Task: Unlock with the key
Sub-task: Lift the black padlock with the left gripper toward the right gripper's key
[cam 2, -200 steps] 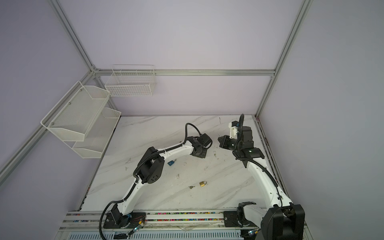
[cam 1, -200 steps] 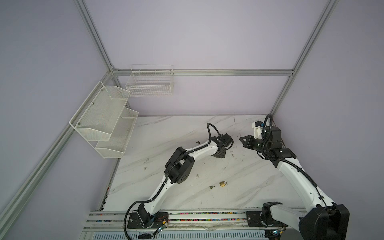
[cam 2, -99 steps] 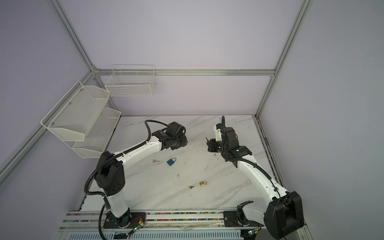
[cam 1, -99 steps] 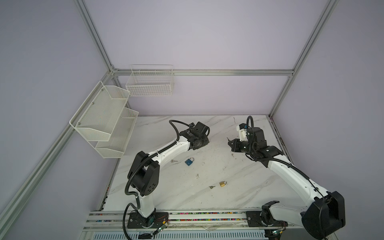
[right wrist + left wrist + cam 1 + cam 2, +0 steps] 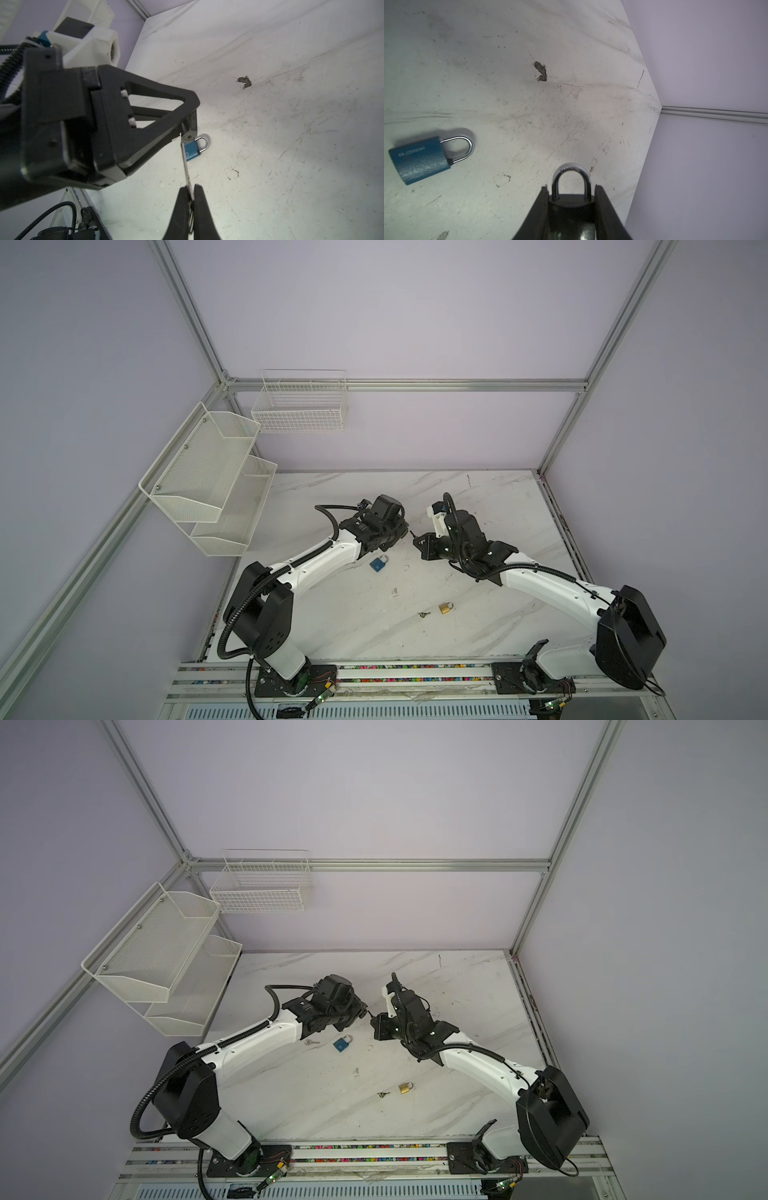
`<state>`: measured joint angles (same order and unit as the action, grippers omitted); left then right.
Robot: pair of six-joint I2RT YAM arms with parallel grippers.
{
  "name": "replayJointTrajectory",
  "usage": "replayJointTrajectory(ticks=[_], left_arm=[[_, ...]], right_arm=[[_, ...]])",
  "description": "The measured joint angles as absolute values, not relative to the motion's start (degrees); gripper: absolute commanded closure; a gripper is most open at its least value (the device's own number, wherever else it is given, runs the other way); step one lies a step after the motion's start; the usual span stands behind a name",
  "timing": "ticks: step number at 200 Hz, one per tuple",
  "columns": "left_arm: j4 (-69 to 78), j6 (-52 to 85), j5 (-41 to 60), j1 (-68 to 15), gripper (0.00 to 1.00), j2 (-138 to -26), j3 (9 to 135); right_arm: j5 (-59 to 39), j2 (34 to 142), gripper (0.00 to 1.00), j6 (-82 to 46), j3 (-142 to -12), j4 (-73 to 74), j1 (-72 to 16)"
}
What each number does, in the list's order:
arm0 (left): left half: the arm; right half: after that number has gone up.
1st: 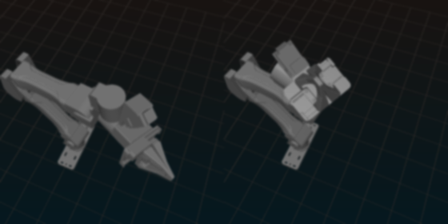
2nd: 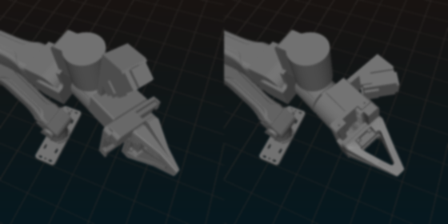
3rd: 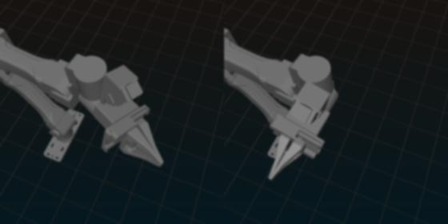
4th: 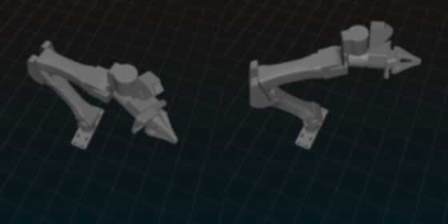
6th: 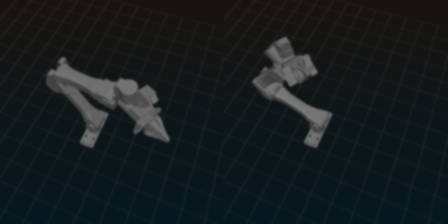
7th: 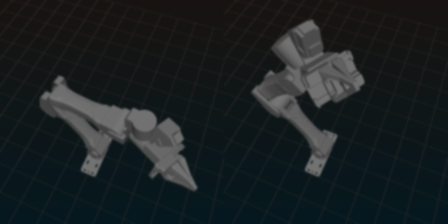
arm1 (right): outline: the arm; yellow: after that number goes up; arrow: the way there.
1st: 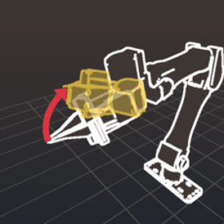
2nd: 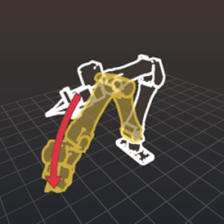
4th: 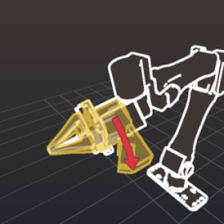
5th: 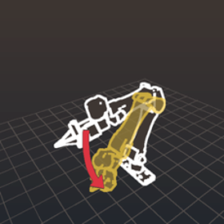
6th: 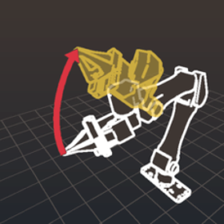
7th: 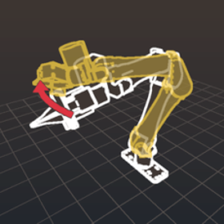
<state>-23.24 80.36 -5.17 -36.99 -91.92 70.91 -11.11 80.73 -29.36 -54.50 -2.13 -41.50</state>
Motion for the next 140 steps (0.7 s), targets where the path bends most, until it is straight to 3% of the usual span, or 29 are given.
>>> replayJointTrajectory(ticks=[140], left_arm=[[-23.24, 82.15, -7.97, -36.38, 1.00, -89.23, 68.73]], right_arm=[[-10.26, 86.80, 1.00, -32.51, -54.76, 3.05, -44.71]])
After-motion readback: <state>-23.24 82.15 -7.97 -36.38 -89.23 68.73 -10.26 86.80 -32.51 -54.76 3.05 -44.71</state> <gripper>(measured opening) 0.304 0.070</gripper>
